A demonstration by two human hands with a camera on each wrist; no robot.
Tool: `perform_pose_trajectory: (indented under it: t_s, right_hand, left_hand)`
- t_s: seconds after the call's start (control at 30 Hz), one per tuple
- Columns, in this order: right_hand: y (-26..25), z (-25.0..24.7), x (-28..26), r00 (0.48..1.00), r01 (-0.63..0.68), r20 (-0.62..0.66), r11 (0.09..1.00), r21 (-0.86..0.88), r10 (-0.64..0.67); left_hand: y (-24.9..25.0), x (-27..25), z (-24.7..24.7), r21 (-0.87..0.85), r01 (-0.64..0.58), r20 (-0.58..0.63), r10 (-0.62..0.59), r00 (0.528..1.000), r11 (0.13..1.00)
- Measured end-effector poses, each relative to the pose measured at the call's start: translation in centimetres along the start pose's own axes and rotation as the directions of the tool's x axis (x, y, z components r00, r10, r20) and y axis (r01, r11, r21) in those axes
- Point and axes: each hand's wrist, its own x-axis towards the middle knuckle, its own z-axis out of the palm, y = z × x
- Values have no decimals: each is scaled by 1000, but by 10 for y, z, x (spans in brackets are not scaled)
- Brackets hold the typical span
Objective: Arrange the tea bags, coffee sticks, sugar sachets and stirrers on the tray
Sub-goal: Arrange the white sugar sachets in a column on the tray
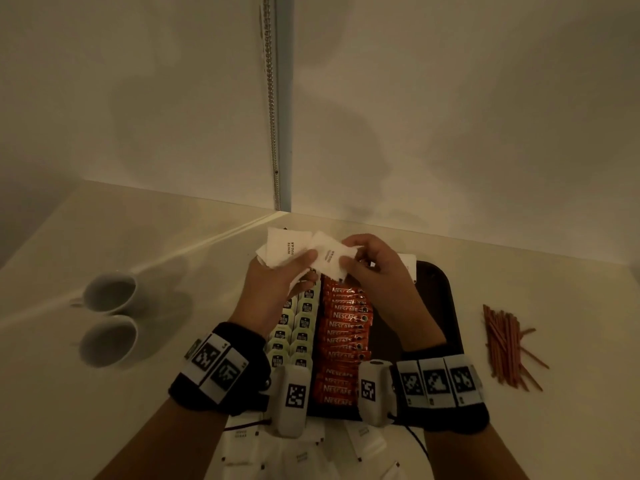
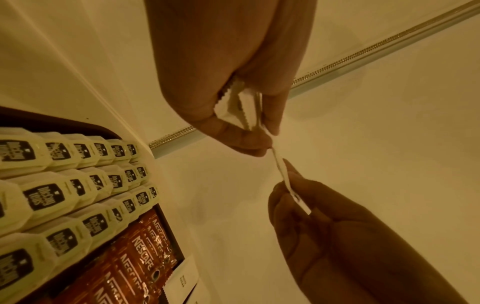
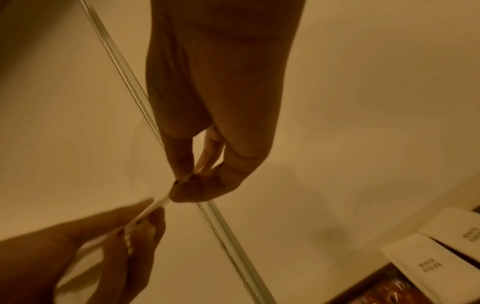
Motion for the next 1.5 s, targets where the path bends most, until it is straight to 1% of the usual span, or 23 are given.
perform_pose_trajectory:
  t_s: [0.07,0.1,0.13,0.2,0.27,0.33,0.4,0.47,0.53,0.6,0.63,0.7,0.73,0.8,0.9,1.03,1.17,1.3,1.4,1.5]
  right_hand:
    - [9,4,-3,996,-69,-42,986,153,76]
    - [14,7,-5,993,-106,-30,968,227,116]
    - [17,8,-7,989,-140,-10,954,265,148]
    - [23,10,-11,983,-177,4,946,270,183]
    - [26,9,-14,980,-190,-6,942,277,199]
    - [32,6,-15,978,-202,1,946,255,208]
    - [42,-1,-14,969,-235,-2,933,273,245]
    - [57,-16,-6,952,-262,-79,918,299,297]
    - [80,-38,7,915,-277,-233,933,231,329]
    - [107,-61,21,863,-332,-385,941,60,329]
    - [118,-71,28,841,-371,-437,928,-38,319]
    - [137,-84,37,818,-436,-494,877,-201,294]
    - [143,-87,41,815,-452,-508,856,-253,280]
    - [151,-89,47,815,-465,-509,836,-291,276]
    - [155,-86,55,803,-479,-504,848,-226,319]
    - [155,-82,62,786,-466,-534,867,-178,312]
    - [152,-79,64,777,-467,-562,859,-212,284]
    - [151,-74,67,772,-485,-585,825,-289,250]
    - [152,-71,68,763,-504,-601,802,-321,238]
    - [148,-70,67,774,-487,-594,805,-339,218]
  left_hand:
    - [0,-3,1,48,-24,37,22,999,999]
    - [0,-4,2,72,-39,35,37,999,997]
    - [0,-4,1,101,-56,22,54,998,993]
    - [1,-3,0,186,-84,10,84,996,979]
    - [0,-2,-1,273,-97,24,94,995,957]
    - [-3,-2,0,292,-69,33,62,998,954]
    - [-8,-2,-1,260,-10,26,3,1000,965]
    - [-12,-1,-4,184,64,-6,-64,998,981]
    - [-15,1,-8,68,134,-23,-133,991,989]
    - [-15,2,-12,-34,174,-12,-174,985,984]
    - [-15,3,-13,-69,185,-6,-186,983,980]
    - [-16,4,-15,-108,194,-12,-196,981,975]
    - [-17,5,-16,-118,194,-16,-197,980,974]
    - [-18,7,-17,-127,194,-26,-199,980,973]
    - [-19,9,-18,-166,206,-33,-214,976,964]
    - [-20,11,-19,-191,228,-28,-238,971,955]
    - [-22,13,-21,-199,235,-29,-245,969,952]
    - [-22,13,-22,-213,223,-17,-232,973,951]
    - [-21,10,-19,-150,196,5,-197,980,969]
    - [-20,7,-17,-86,156,18,-155,988,984]
